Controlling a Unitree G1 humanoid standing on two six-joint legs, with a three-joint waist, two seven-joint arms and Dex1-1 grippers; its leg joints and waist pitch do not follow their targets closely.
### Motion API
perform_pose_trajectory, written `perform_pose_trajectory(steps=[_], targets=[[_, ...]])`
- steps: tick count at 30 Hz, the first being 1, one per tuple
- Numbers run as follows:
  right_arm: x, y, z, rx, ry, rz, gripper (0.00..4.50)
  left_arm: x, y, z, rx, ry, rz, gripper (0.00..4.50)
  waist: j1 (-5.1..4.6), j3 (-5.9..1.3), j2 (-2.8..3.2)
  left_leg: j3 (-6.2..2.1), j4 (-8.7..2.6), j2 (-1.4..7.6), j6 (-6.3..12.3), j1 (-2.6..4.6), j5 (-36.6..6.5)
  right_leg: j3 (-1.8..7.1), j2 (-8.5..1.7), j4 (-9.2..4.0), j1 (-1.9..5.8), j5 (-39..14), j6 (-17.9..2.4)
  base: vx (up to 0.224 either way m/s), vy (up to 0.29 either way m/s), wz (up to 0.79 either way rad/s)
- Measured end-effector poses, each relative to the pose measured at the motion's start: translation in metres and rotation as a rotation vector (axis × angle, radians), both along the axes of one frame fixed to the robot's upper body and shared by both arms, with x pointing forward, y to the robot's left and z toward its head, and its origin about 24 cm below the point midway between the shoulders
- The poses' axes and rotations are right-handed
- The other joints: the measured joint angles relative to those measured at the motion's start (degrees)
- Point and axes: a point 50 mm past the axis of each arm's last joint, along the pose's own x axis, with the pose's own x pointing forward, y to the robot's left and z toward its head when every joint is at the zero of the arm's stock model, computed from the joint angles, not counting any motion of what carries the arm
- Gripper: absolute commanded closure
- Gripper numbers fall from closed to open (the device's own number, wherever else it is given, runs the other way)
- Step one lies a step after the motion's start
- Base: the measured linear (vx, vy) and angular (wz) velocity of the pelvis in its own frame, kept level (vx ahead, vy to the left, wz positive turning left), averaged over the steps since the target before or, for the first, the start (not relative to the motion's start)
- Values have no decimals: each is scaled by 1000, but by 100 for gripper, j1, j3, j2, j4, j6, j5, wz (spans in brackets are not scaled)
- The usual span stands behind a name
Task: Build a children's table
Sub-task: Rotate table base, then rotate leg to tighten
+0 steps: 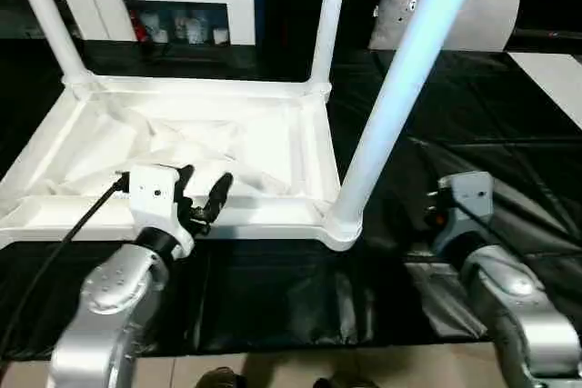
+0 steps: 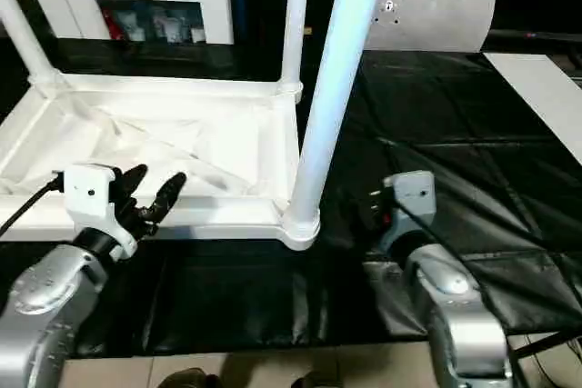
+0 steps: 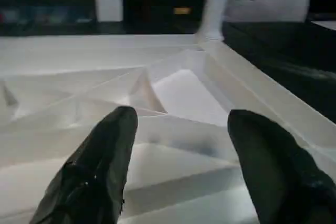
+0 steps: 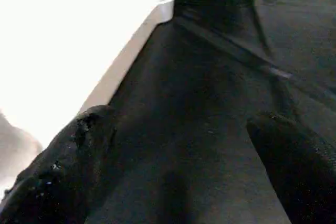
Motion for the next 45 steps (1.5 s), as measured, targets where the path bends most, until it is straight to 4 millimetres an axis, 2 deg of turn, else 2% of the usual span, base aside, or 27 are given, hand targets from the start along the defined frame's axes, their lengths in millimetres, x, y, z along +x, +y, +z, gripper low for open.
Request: perform_pose_trajectory(steps=[8,14,17,19,23,25,26,30,32,35,38,42,45], targets=[[5,-9,13,-85,-53,159,0,20,3,-7,136,66,-258,55,13,-3,5,47,0,23,34,-9,51,3,-5,-3,-18,51,-31,0,0,0],[0,-14,15,-147,22,372,0,39,-11,-3,193,110,-514,55,52,-14,29,61,-3,38,81,-47,72,-7,-4,-24,-39,48,-26,0,0,0],[-1,-12,16,-147,10,402,0,41,-16,-4,204,115,-588,55,20,-16,32,74,-3,44,94,-66,74,-5,-4,-20,-62,48,-27,0,0,0],[0,-13,16,-148,6,413,0,46,-20,-6,233,128,-662,55,40,-17,31,75,-3,47,98,-62,80,-8,-4,-13,-62,49,-27,0,0,0],[2,-16,18,-157,4,435,0,60,-25,-1,315,131,-794,92,101,-17,31,95,-3,56,89,-51,87,-8,-7,-6,-56,57,-41,0,0,0],[2,-15,18,-154,5,451,0,61,-27,0,334,134,-842,101,118,-19,33,107,-3,57,88,-49,87,-5,-11,-5,-56,60,-45,0,0,0],[1,-14,18,-154,7,458,0,61,-29,-1,339,142,-870,127,118,-19,33,113,-3,57,88,-50,87,-4,-13,-5,-58,61,-46,0,0,0],[-3,-15,16,-154,27,501,0,65,-37,-3,353,171,-964,140,168,-21,36,129,-3,61,90,-52,88,-4,-19,-1,-59,61,-47,0,0,0],[-6,-14,17,-147,33,540,0,67,-43,-2,359,168,-1009,172,193,-24,40,160,-2,77,116,-51,103,-5,-22,-2,-59,61,-47,0,0,0],[-8,-14,17,-143,38,563,0,68,-49,-2,360,163,-1054,183,199,-25,42,175,-2,85,118,-50,105,-6,-25,-2,-59,61,-47,0,0,0],[-12,-16,14,-140,59,574,0,68,-51,-6,356,174,-1075,217,204,-29,47,186,-2,93,118,-50,105,-7,-26,-1,-60,61,-47,0,0,0],[-14,-17,14,-118,69,610,0,73,-65,-12,412,199,-1130,239,234,-33,39,219,-2,113,125,-48,114,-9,-28,1,-59,63,-48,0,0,0],[-20,-20,11,-107,96,639,0,73,-65,-16,445,215,-1137,263,246,-36,40,226,-2,117,126,-49,113,-8,-29,0,-63,64,-48,0,0,0]])
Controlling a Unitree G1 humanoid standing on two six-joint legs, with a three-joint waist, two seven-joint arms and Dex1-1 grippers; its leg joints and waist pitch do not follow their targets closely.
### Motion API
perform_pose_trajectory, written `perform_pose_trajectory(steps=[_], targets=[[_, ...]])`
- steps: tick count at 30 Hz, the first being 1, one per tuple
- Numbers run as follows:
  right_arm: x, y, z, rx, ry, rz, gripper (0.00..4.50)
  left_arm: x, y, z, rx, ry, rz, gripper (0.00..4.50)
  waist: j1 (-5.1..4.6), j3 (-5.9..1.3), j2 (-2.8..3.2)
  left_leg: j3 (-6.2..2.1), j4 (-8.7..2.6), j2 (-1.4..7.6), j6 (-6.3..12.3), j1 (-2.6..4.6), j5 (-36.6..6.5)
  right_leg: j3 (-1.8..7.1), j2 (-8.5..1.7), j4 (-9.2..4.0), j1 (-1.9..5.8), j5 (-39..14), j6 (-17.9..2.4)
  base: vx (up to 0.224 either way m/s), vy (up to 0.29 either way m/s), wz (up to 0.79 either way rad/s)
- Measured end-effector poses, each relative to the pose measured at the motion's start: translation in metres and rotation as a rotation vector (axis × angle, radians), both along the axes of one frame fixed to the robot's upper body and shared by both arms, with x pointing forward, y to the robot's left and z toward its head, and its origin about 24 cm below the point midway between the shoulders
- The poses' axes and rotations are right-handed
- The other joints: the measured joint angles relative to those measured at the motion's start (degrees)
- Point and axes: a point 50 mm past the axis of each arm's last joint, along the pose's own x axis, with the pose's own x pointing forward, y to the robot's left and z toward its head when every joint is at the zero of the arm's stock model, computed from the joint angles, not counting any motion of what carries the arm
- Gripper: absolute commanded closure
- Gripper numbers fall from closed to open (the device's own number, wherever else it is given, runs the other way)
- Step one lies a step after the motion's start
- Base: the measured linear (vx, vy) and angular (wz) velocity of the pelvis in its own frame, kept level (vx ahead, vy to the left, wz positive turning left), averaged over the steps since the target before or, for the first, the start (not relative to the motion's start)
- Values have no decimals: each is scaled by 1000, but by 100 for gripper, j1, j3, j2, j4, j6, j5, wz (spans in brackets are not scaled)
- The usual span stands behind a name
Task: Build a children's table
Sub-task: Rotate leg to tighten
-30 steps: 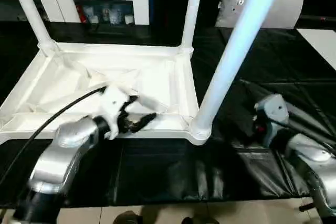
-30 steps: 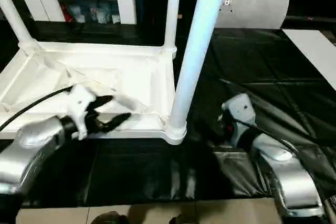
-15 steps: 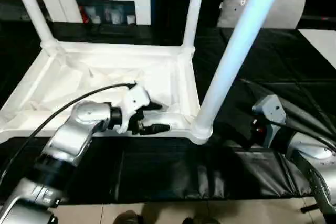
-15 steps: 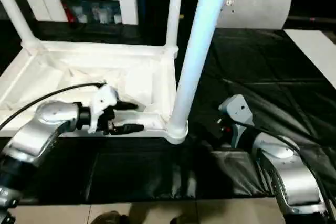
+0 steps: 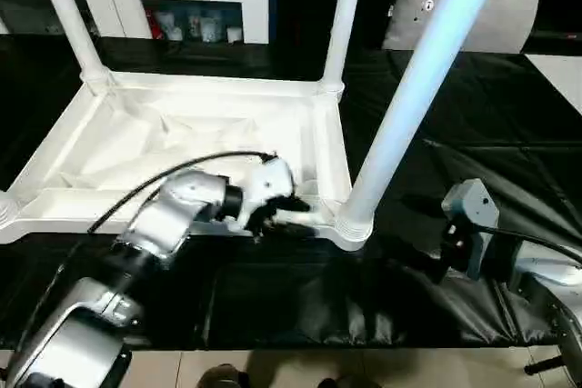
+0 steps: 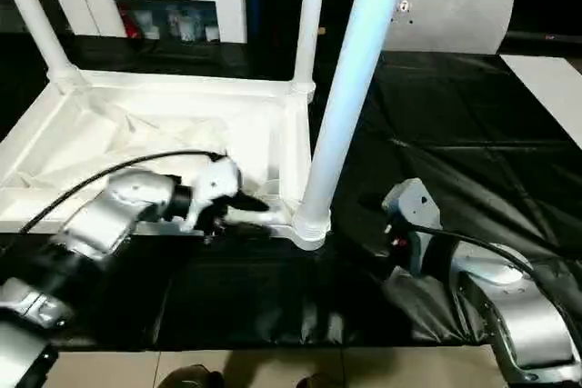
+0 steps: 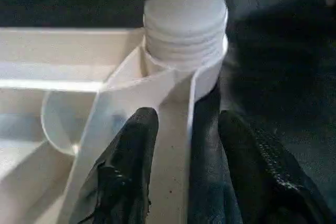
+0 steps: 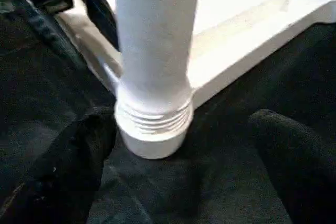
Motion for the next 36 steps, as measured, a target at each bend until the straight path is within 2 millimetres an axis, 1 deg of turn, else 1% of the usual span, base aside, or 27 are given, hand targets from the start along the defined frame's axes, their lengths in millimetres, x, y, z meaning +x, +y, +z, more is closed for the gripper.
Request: perform_pose_trajectory(steps=[2,3,4,5,8,12,13,14,15,19,21,25,32,34,36], targets=[[-4,-1,-3,4,20,8,0,1,2,-2,10,3,6,274,13,-1,2,1,0,1,0,-3,0,0,0,0,-5,0,0,0,0,0],[-5,0,-4,10,25,17,0,1,2,-2,18,1,6,288,19,-2,2,1,0,1,1,-3,0,-1,0,0,-5,0,0,0,0,0],[-6,0,-3,16,30,33,0,2,3,-3,28,-3,5,288,31,-2,2,2,0,2,1,-3,1,-1,0,0,-4,0,0,0,0,0],[-8,2,-2,21,29,52,0,3,3,-4,40,-6,4,305,48,-2,2,2,0,2,1,-2,1,-1,0,1,-4,0,0,0,0,0],[-11,4,-1,25,37,87,0,7,3,-7,82,-10,-2,328,76,-3,2,5,0,2,5,-1,3,-1,-3,1,-1,1,0,0,0,0],[-13,3,-2,26,46,90,0,7,3,-8,95,-11,-14,364,80,-4,3,11,0,2,6,0,4,-1,-7,1,-1,2,-1,0,0,0],[-13,3,-2,27,47,94,0,7,2,-9,95,-9,-16,364,80,-5,4,12,0,2,7,-1,5,-1,-7,1,0,2,-1,0,0,0],[-13,3,-2,28,48,98,0,7,2,-9,95,-7,-18,384,81,-5,4,13,0,2,9,0,6,-1,-7,2,0,3,-1,0,0,0],[-13,3,-2,28,49,99,0,7,2,-9,96,-7,-19,392,81,-5,4,13,0,2,11,0,7,-2,-8,2,0,3,-2,0,0,0],[-14,3,-2,32,53,102,0,7,1,-10,99,-2,-32,406,82,-6,5,18,0,2,15,1,11,-2,-11,2,1,6,-5,0,0,0],[-15,4,-3,41,56,105,0,8,0,-10,96,3,-36,435,84,-8,8,23,0,2,18,2,12,-2,-15,2,3,8,-6,0,0,0],[-15,4,-3,46,58,107,0,8,1,-10,98,13,-47,444,80,-10,10,38,0,2,21,1,13,-2,-25,2,1,8,-6,0,0,0],[-15,4,-2,51,52,108,0,8,2,-12,91,33,-54,444,68,-41,57,82,0,2,35,-1,13,-3,-52,1,-3,8,-5,0,0,0],[-14,3,-1,52,43,108,0,6,4,-13,87,40,-53,444,60,-49,66,84,0,2,36,0,13,-3,-53,1,-3,8,-5,0,0,0],[-12,3,-1,53,35,108,0,4,10,-14,80,39,-41,444,29,-57,61,85,-1,3,35,0,13,-3,-53,5,-6,8,-4,0,0,0]])
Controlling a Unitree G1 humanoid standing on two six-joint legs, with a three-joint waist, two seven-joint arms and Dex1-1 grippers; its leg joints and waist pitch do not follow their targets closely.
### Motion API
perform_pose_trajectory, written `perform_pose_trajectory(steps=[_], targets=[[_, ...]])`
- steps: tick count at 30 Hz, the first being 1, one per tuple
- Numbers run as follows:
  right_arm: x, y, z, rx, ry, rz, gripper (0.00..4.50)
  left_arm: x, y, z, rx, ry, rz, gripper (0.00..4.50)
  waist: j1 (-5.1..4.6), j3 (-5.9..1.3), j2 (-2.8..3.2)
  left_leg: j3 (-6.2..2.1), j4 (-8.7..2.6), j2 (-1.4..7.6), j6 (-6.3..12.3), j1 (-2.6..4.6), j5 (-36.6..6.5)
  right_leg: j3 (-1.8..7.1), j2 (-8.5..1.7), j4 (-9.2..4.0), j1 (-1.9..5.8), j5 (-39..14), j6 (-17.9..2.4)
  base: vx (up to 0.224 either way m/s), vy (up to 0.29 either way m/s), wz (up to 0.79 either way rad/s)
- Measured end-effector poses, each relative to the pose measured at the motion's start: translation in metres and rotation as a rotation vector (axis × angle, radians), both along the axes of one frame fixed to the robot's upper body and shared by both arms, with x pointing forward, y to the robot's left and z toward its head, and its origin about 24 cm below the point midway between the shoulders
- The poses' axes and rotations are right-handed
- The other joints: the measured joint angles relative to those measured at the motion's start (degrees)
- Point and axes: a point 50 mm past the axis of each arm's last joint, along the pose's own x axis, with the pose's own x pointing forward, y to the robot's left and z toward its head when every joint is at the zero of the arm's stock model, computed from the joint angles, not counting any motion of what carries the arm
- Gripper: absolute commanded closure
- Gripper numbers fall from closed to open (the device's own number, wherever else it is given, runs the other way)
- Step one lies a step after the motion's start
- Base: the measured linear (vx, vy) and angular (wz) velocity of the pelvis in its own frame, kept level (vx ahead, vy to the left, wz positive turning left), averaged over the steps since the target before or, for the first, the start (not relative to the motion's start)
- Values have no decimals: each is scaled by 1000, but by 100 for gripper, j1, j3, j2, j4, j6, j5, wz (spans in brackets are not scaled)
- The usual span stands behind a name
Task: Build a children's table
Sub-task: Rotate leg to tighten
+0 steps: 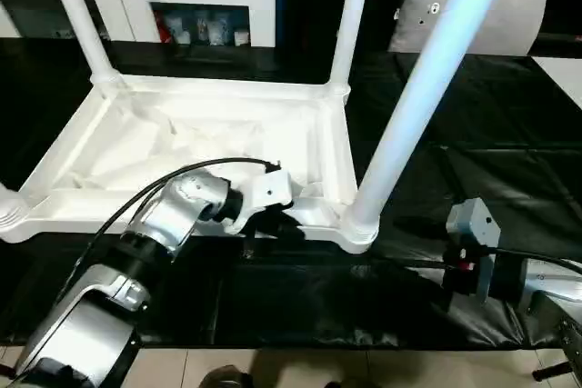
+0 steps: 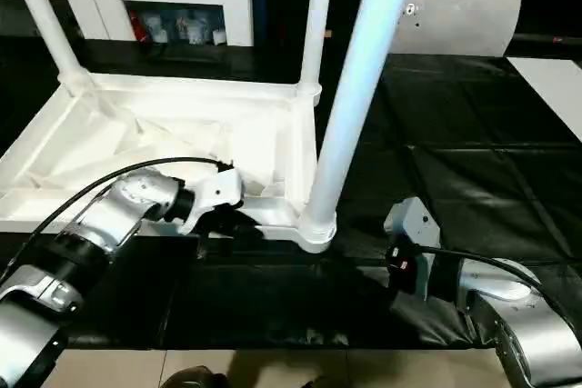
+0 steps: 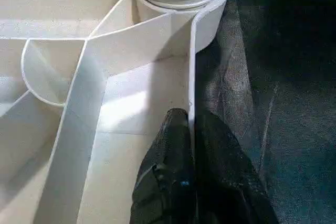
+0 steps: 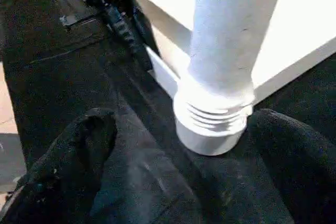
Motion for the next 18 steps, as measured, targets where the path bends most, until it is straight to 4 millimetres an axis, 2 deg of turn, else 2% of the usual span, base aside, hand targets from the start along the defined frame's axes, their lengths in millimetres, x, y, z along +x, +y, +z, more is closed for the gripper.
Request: perform_pose_trajectory(steps=[4,5,8,12,13,16,18], targets=[[7,-2,3,-1,-30,-3,0,-4,17,0,-9,11,29,444,-78,-6,-9,3,-4,9,-5,0,3,-6,1,9,-9,-1,2,0,0,0],[10,0,3,0,-40,15,0,-7,25,-1,-8,14,42,444,-129,-9,-17,7,-5,12,-6,-2,4,-6,1,12,-16,-1,2,0,0,0],[17,4,3,26,-65,32,0,-13,37,0,-5,17,66,444,-185,-23,-48,13,-6,15,-6,-11,5,-9,1,16,-32,-2,3,0,0,0],[26,11,2,16,-77,110,0,-17,40,1,-3,22,74,444,-168,-30,-63,20,-6,15,-3,-17,4,-9,-2,10,-33,-1,2,0,0,0],[29,13,1,17,-77,127,28,-18,40,1,-4,22,74,450,-168,-31,-64,22,-6,15,-2,-16,4,-9,-3,10,-32,-1,2,0,0,0],[39,19,0,43,-81,171,40,-19,38,1,-6,23,63,450,-158,-32,-62,25,-5,15,0,-20,5,-9,-5,9,-34,-1,2,0,0,0],[47,24,0,30,-80,220,79,-20,37,1,-3,14,48,450,-145,-32,-62,26,-5,15,2,-21,6,-10,-5,11,-35,-1,1,0,0,0]])
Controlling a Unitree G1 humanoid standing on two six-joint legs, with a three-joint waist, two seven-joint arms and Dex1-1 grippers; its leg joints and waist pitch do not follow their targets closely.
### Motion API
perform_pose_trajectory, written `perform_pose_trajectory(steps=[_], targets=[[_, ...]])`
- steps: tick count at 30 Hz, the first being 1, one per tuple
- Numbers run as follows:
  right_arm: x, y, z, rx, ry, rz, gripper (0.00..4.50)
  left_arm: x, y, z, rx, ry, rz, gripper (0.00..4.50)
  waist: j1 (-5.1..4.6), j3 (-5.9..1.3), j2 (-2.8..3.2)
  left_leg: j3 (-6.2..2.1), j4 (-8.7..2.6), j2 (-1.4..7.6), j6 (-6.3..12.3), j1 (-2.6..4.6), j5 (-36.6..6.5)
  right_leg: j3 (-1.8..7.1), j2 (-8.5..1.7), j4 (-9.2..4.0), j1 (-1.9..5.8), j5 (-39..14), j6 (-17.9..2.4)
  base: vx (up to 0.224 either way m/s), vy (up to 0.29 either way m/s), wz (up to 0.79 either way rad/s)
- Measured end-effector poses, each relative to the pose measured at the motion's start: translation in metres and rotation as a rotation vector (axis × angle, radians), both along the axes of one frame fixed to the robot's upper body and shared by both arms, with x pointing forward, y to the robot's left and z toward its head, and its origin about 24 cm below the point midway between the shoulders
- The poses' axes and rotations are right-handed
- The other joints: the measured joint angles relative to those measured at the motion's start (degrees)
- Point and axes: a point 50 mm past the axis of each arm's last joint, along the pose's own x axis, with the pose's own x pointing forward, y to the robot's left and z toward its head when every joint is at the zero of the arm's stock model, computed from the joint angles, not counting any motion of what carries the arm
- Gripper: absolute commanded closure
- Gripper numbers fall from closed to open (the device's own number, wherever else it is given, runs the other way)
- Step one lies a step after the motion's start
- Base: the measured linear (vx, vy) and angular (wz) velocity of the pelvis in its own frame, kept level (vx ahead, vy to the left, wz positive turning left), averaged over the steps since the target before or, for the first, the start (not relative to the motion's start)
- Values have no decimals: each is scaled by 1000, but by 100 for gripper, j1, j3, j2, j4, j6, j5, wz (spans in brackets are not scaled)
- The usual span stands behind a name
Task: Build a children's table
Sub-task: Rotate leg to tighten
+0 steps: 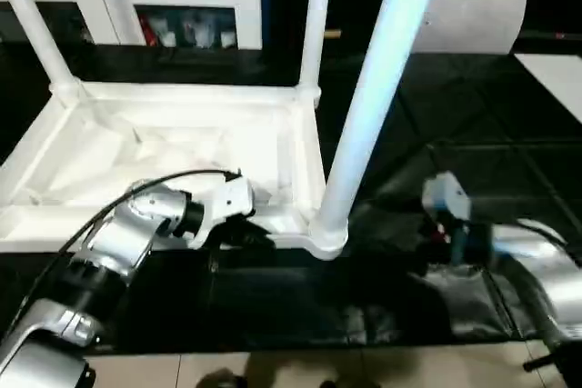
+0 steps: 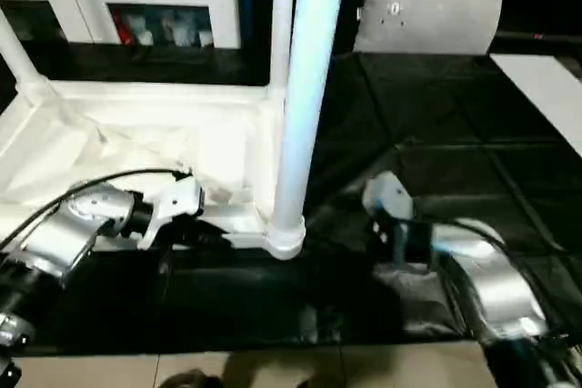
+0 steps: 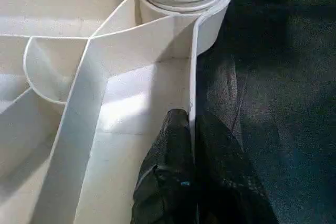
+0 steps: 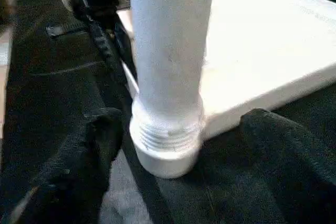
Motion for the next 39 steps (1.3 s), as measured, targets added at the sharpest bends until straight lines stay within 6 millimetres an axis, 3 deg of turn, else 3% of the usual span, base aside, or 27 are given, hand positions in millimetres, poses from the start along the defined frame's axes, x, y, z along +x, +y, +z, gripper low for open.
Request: perform_pose_trajectory(steps=[3,10,21,27,31,39], targets=[[11,5,0,-8,2,35,83,-1,-5,0,5,-14,-24,450,53,-4,-6,0,0,0,2,-2,1,-5,-3,0,0,0,0,0,0,0],[17,17,-4,3,47,123,148,-1,-14,0,10,-21,-63,450,211,-9,-7,5,3,0,8,-4,0,-7,-9,-2,1,0,0,0,0,0],[19,19,-10,25,81,170,243,-1,-16,0,21,-22,-80,450,218,-10,-7,7,4,0,7,-4,0,-8,-10,0,1,0,-1,0,0,0],[19,19,-10,24,81,169,252,-1,-19,0,10,-16,-81,450,217,-13,-2,7,4,0,7,-4,0,-8,-10,0,1,0,-1,0,0,0],[23,24,-12,35,68,79,253,2,-18,-2,-5,8,-6,450,165,-16,3,7,4,0,3,4,3,-6,-10,5,3,4,-7,0,0,0],[56,42,-12,35,78,-373,255,23,-41,-4,-30,-30,274,450,3,-21,16,9,3,0,-35,16,16,-9,-15,8,2,27,-34,0,0,0]])
